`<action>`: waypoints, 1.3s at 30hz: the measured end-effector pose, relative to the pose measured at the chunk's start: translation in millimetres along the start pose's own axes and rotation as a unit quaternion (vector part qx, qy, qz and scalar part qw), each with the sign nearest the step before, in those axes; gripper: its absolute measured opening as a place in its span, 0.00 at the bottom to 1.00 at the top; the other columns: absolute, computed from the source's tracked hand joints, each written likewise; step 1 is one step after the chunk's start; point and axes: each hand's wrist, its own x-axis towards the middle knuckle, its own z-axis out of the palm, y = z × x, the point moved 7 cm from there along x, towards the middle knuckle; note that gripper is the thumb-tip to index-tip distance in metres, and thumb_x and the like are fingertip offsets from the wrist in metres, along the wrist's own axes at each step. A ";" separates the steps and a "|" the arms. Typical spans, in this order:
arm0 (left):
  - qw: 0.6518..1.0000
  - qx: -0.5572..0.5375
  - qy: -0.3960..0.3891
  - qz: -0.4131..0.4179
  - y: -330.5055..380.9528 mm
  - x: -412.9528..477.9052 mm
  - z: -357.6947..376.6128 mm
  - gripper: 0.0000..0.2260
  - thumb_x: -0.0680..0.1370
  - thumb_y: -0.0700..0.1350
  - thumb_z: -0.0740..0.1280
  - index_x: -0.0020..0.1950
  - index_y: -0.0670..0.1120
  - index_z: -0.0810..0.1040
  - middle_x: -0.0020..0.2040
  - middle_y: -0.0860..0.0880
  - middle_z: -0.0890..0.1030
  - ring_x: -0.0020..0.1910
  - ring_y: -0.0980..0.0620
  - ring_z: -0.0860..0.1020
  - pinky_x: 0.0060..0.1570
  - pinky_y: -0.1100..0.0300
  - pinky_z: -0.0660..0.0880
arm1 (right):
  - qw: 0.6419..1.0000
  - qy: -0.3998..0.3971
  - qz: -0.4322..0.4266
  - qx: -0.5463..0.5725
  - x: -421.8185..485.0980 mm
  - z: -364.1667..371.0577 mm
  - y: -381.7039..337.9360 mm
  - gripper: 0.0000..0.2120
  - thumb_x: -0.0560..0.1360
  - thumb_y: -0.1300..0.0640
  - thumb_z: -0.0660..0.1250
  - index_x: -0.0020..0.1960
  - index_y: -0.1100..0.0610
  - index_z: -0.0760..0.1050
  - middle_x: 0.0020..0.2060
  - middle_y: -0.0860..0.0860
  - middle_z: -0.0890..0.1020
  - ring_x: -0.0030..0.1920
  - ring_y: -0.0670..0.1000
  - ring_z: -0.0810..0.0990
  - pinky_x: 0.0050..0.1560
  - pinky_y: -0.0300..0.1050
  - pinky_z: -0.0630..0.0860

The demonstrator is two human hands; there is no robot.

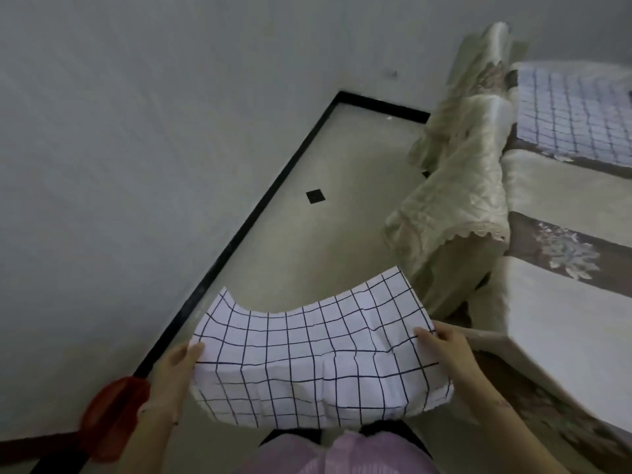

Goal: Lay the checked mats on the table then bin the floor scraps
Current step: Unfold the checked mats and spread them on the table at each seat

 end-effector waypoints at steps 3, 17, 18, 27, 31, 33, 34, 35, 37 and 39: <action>1.000 0.021 -0.006 0.018 20.0 33.6 -18.2 0.06 0.78 0.43 0.63 0.42 0.46 0.77 0.43 0.47 0.79 0.50 0.44 0.76 0.52 0.53 0.71 | 1.000 0.007 0.006 0.004 8.0 26.7 -24.5 0.10 0.76 0.57 0.66 0.39 0.62 0.74 0.31 0.54 0.75 0.32 0.50 0.72 0.33 0.40 0.69; 0.984 0.019 -0.045 0.169 255.3 229.3 82.9 0.05 0.79 0.37 0.61 0.45 0.42 0.76 0.39 0.51 0.77 0.38 0.58 0.73 0.30 0.77 0.72 | 0.986 0.126 -0.051 0.094 171.7 17.3 -194.4 0.12 0.75 0.56 0.65 0.41 0.65 0.76 0.33 0.63 0.78 0.35 0.55 0.77 0.38 0.46 0.74; 0.985 0.029 -0.053 0.165 264.5 246.6 94.1 0.04 0.78 0.38 0.62 0.48 0.40 0.76 0.40 0.50 0.78 0.39 0.55 0.75 0.33 0.73 0.73 | 0.985 0.133 -0.042 0.097 186.3 15.4 -200.1 0.13 0.75 0.56 0.66 0.39 0.67 0.74 0.32 0.66 0.74 0.34 0.54 0.74 0.36 0.45 0.71; 0.967 0.076 -0.170 0.171 376.4 366.0 224.6 0.09 0.78 0.41 0.63 0.53 0.37 0.77 0.48 0.40 0.80 0.47 0.46 0.76 0.50 0.54 0.72 | 0.965 0.223 0.001 0.136 275.1 -27.7 -262.1 0.13 0.74 0.57 0.66 0.34 0.63 0.72 0.28 0.52 0.72 0.31 0.49 0.71 0.34 0.42 0.68; 0.944 0.057 -0.233 0.226 466.7 387.3 311.1 0.06 0.79 0.42 0.62 0.48 0.42 0.78 0.45 0.45 0.80 0.42 0.51 0.76 0.46 0.55 0.73 | 0.943 0.288 -0.046 0.157 281.2 -79.2 -309.2 0.12 0.73 0.55 0.67 0.40 0.65 0.75 0.30 0.55 0.75 0.34 0.49 0.73 0.37 0.44 0.69; 0.926 0.038 -0.275 0.256 517.6 385.7 363.7 0.07 0.79 0.42 0.62 0.44 0.47 0.78 0.43 0.48 0.79 0.41 0.53 0.76 0.46 0.55 0.74 | 0.927 0.339 -0.070 0.143 275.1 -113.9 -332.7 0.12 0.74 0.56 0.67 0.43 0.66 0.76 0.34 0.62 0.78 0.35 0.48 0.73 0.35 0.41 0.69; 0.915 0.029 -0.297 0.271 542.3 383.3 391.0 0.07 0.79 0.43 0.63 0.43 0.49 0.78 0.42 0.49 0.79 0.41 0.53 0.76 0.45 0.55 0.74 | 0.917 0.365 -0.078 0.141 271.0 -131.6 -342.4 0.13 0.74 0.56 0.67 0.44 0.68 0.76 0.37 0.65 0.78 0.35 0.48 0.73 0.34 0.40 0.68; 0.902 0.020 -0.321 0.287 565.4 380.4 420.3 0.07 0.78 0.44 0.63 0.43 0.50 0.78 0.42 0.50 0.79 0.41 0.54 0.76 0.45 0.56 0.74 | 0.904 0.393 -0.087 0.142 266.5 -149.9 -350.4 0.14 0.75 0.55 0.67 0.44 0.68 0.75 0.39 0.67 0.77 0.35 0.49 0.72 0.34 0.41 0.66; 0.875 0.010 -0.363 0.319 608.7 369.7 483.2 0.06 0.78 0.45 0.63 0.43 0.51 0.78 0.42 0.51 0.79 0.42 0.55 0.76 0.45 0.58 0.73 | 0.872 0.456 -0.093 0.154 257.6 -182.7 -357.7 0.14 0.75 0.54 0.67 0.44 0.67 0.75 0.40 0.69 0.75 0.36 0.49 0.71 0.36 0.41 0.65; 0.846 0.024 -0.417 0.331 646.1 348.6 553.2 0.06 0.78 0.47 0.63 0.42 0.51 0.77 0.42 0.53 0.78 0.43 0.57 0.75 0.46 0.61 0.72 | 0.824 0.524 -0.073 0.200 246.3 -216.0 -353.5 0.13 0.75 0.54 0.67 0.43 0.66 0.76 0.38 0.70 0.74 0.36 0.49 0.70 0.36 0.40 0.66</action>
